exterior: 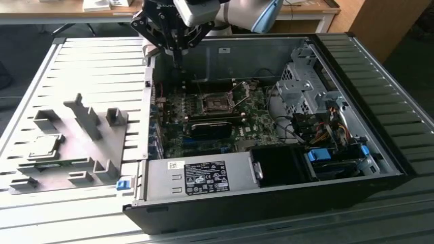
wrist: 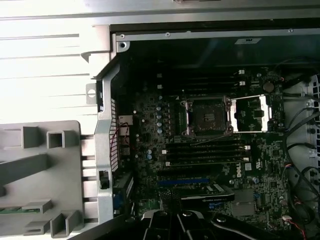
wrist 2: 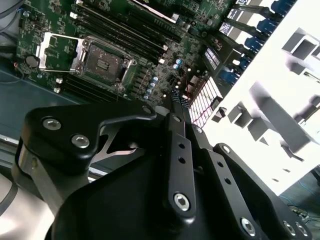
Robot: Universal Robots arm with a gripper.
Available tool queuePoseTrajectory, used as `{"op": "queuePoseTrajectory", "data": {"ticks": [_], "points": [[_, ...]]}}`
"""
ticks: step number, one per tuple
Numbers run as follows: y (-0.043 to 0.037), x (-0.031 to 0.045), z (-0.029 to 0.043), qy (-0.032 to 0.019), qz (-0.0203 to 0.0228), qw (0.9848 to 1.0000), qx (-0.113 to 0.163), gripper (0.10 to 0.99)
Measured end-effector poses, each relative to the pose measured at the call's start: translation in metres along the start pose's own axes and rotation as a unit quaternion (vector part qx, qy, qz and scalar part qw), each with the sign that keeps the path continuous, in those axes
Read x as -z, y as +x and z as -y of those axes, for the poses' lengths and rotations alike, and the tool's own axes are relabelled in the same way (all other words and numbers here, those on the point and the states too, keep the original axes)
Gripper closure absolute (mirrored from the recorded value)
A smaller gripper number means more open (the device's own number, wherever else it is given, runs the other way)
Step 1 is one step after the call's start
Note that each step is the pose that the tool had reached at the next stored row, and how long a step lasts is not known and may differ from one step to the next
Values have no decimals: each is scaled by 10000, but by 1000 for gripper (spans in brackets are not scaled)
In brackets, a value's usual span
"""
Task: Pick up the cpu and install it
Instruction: 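Reach for the cpu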
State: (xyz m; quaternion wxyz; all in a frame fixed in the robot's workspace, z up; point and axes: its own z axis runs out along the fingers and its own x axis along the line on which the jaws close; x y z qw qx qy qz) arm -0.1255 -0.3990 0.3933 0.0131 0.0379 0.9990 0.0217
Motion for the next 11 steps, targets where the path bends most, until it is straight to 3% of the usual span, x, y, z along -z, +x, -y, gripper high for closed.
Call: {"op": "queuePoseTrajectory", "data": {"ticks": [11], "points": [[63,1,4,0,0,10000,0,980]]}}
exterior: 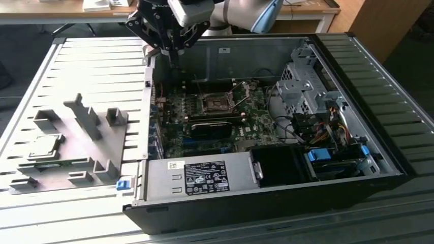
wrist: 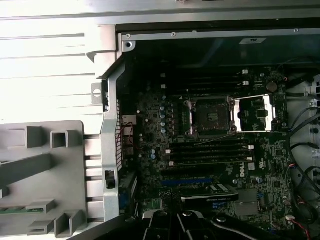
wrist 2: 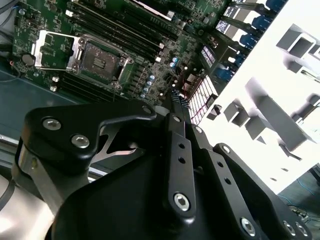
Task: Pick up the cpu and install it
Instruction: 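Reach for the cpu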
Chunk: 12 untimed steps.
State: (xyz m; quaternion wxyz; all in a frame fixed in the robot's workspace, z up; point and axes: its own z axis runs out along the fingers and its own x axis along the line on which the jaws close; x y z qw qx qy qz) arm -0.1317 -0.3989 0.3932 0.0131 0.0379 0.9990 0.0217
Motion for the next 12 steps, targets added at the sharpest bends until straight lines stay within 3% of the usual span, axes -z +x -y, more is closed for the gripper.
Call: {"op": "queuePoseTrajectory", "data": {"ticks": [12], "points": [[52,-1,4,0,-2,10000,0,980]]}}
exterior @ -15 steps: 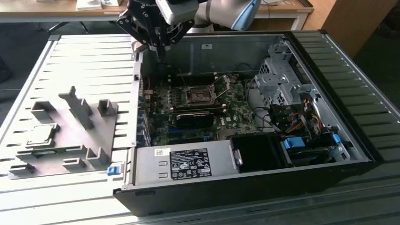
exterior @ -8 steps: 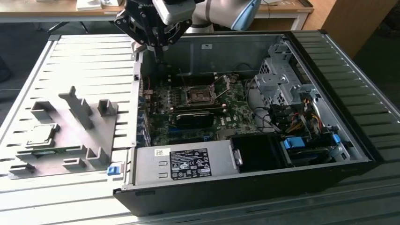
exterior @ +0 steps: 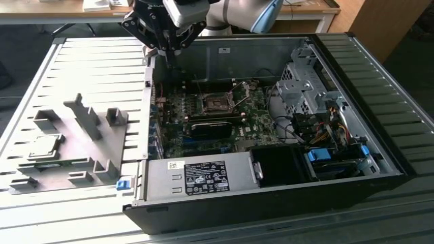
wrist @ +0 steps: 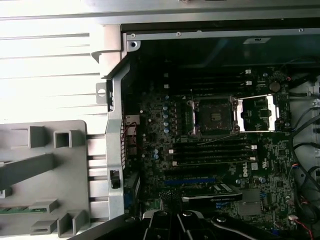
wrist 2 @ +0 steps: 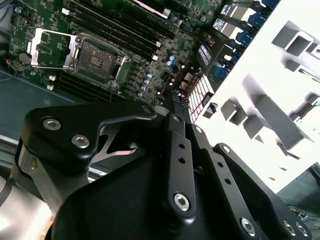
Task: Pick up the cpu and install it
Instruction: 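Reach for the cpu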
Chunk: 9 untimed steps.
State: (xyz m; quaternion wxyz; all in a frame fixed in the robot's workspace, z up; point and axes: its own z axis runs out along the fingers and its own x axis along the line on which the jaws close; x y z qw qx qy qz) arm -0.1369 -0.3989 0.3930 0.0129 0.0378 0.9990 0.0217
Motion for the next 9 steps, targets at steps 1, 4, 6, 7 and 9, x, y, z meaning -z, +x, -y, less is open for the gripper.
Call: {"op": "queuePoseTrajectory", "data": {"ticks": [1,4,6,7,9], "points": [[4,0,0,0,0,10000,0,980],[12,-1,1,0,-1,10000,0,980],[17,-2,1,0,-2,10000,0,980],[20,-2,2,0,-2,10000,0,980],[25,-2,2,0,-3,10000,0,980]]}}
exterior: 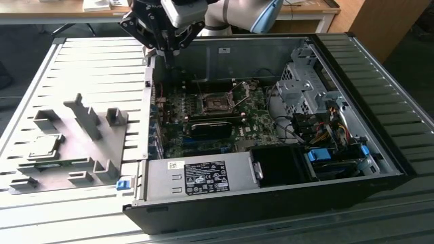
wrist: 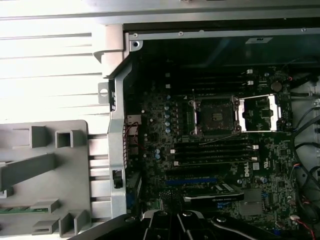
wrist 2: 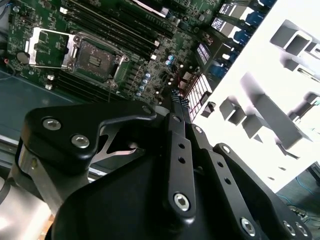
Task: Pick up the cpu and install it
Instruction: 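Reach for the cpu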
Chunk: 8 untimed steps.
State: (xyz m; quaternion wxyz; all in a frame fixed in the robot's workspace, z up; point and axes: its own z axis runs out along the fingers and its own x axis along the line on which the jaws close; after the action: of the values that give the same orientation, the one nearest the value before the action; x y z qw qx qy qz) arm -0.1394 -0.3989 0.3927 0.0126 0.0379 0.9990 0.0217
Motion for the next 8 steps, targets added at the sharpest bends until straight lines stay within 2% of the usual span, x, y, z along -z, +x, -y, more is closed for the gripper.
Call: {"op": "queuePoseTrajectory", "data": {"ticks": [8], "points": [[41,-3,3,0,0,10000,0,980]]}}
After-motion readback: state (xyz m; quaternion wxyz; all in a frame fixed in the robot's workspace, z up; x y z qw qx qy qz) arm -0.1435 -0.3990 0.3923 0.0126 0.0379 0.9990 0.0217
